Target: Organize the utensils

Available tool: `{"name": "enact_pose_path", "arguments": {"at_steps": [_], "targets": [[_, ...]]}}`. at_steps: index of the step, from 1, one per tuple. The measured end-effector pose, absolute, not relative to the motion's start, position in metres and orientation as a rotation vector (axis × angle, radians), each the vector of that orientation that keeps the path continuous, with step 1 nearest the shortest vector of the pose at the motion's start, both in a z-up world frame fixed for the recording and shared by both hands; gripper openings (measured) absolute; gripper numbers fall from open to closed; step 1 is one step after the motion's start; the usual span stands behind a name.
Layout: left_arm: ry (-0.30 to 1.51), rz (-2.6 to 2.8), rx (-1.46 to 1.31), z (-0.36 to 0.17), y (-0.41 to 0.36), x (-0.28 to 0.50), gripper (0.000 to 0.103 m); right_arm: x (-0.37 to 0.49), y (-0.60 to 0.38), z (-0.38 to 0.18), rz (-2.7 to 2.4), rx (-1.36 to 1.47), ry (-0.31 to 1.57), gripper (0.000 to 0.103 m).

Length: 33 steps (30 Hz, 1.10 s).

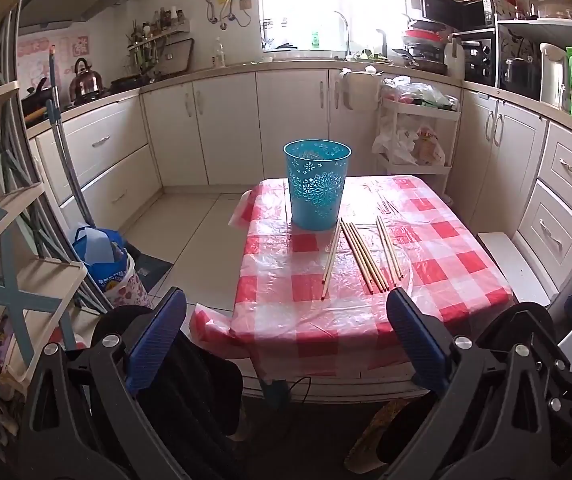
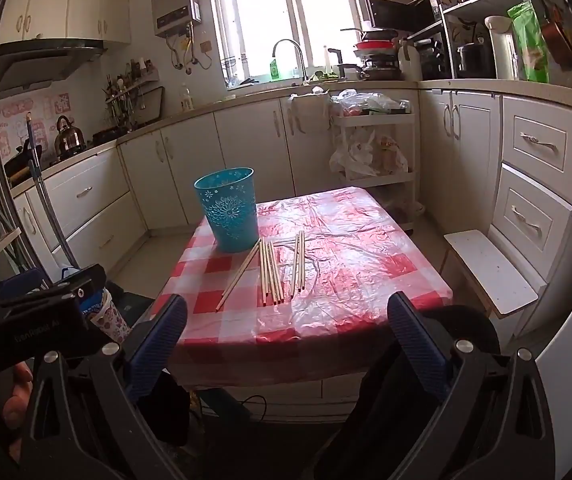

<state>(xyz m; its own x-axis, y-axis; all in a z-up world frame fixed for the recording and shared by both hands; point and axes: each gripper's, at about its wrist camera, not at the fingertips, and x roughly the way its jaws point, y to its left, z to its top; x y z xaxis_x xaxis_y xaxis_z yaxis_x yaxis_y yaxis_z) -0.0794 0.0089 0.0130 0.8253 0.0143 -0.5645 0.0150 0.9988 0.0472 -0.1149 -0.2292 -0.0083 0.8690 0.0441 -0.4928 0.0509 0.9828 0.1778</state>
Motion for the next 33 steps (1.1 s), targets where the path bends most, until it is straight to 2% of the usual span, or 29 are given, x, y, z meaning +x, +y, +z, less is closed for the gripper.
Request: {"name": "enact_pose_path", "arguments": {"at_steps": [33], "targets": [[0.625,0.004,0.044,0.0075,0.0083,-0.0804,0.097,-0.1248,-0.2250,-0.0034,0.006,0.174,0.493,0.096]]}}
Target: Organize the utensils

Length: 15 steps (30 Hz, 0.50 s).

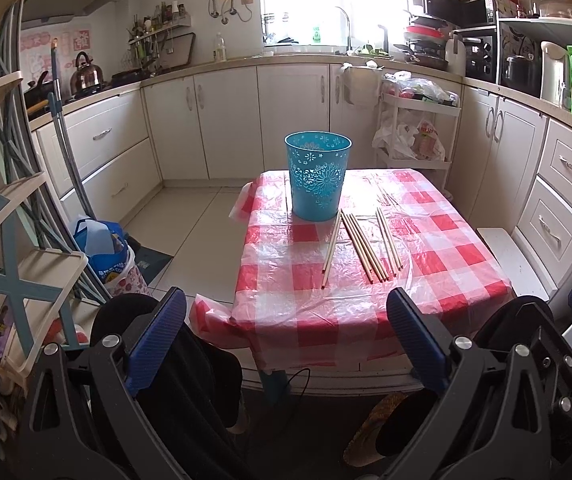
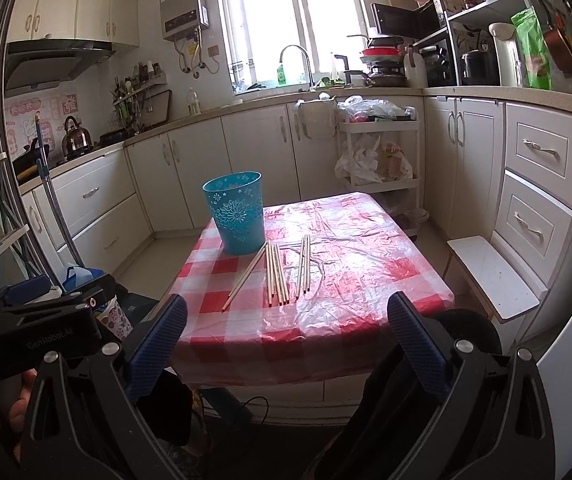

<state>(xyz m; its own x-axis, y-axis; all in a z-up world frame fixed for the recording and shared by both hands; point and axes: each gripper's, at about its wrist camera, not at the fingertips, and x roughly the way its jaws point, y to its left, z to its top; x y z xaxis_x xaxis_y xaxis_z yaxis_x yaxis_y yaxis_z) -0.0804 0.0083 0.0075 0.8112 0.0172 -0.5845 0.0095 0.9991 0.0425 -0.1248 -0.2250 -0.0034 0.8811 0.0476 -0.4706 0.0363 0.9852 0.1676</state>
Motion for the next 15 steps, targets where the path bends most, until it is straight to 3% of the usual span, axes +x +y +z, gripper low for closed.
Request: {"name": "enact_pose_path", "arguments": {"at_steps": [15], "targets": [[0.626,0.005,0.045,0.0071,0.0081,-0.0804,0.097,-0.1244,-0.2238,-0.0037,0.005,0.175,0.493,0.096]]}}
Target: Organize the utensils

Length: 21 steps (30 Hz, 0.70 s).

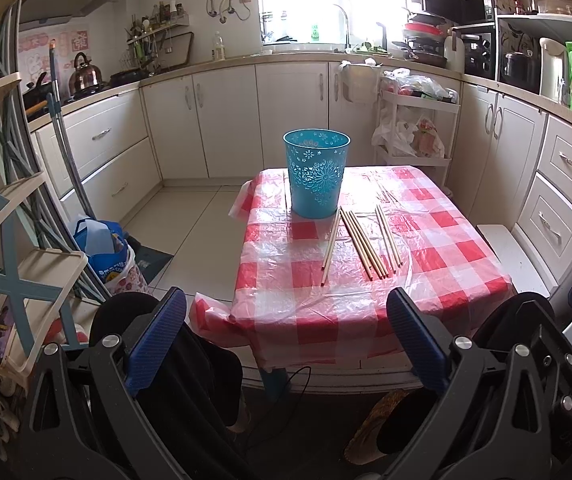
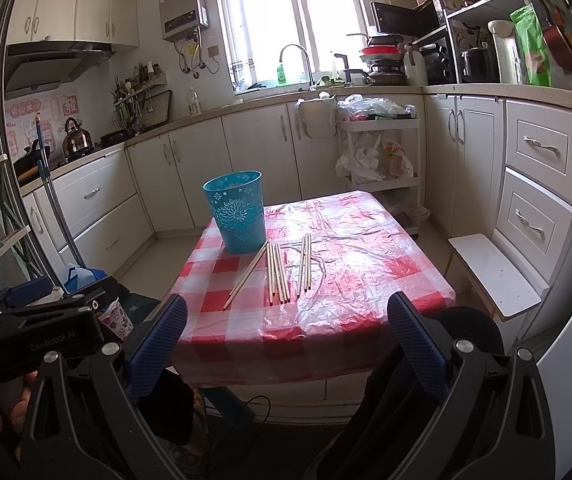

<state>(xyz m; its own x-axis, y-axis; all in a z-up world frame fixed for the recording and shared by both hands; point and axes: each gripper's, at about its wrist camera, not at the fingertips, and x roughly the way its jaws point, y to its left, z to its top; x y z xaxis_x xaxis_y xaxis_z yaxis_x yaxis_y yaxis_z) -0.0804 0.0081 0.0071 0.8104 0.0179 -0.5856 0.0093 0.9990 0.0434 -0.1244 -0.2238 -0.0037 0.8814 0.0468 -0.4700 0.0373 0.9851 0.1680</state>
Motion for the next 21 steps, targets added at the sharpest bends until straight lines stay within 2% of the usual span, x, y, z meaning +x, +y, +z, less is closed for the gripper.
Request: {"name": "enact_pose_path", "arguments": {"at_steps": [12,21], "targets": [[0.649,0.023,0.080,-0.001,0.013,-0.078,0.097,-0.116,-0.218,-0.003,0.010,0.174,0.478,0.096],[0.716,0.027,0.079,-0.020,0.021,-0.025,0.097,-0.054,-0.225,-0.022,0.002,0.154,0.574,0.096]]}}
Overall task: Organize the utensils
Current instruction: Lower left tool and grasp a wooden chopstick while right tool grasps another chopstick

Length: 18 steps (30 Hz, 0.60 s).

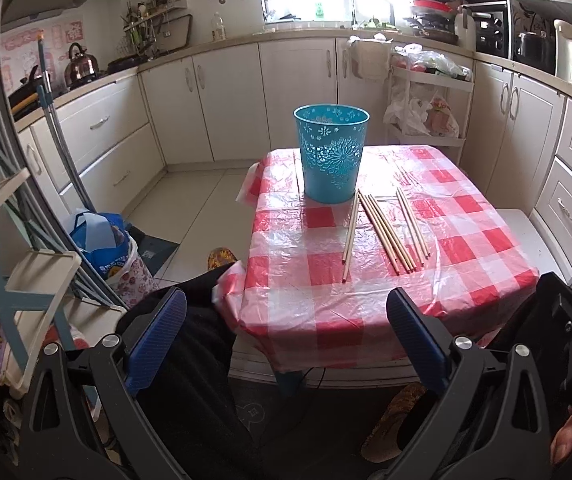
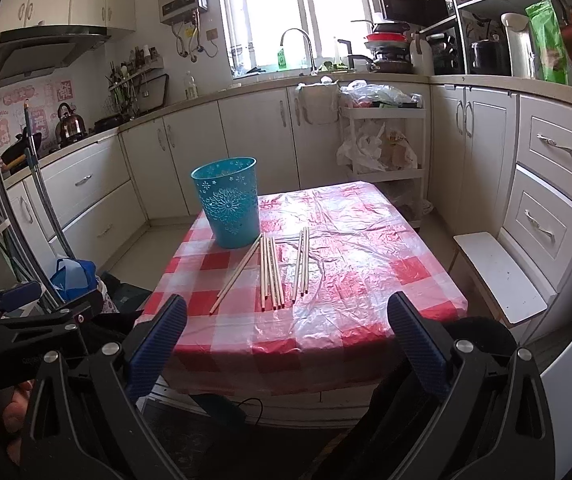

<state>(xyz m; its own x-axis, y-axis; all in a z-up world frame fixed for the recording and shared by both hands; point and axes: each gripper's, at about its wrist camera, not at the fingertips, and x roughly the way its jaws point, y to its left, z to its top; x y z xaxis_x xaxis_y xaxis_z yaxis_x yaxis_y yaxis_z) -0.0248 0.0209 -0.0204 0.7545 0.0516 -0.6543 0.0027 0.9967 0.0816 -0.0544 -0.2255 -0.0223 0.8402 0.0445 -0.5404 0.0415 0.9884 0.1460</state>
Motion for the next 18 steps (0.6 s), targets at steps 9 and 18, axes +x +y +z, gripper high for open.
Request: {"name": "enact_pose_path", "arguments": {"at_steps": [9,18], "targets": [[0.797,0.027,0.051,-0.052,0.022,0.058,0.097,0.042,-0.233,-0.054,0.020,0.100,0.685,0.096],[0.865,0.025,0.062,-0.088,0.021,0.127,0.097,0.126,-0.233,-0.086,0.046,0.070,0.757,0.096]]}}
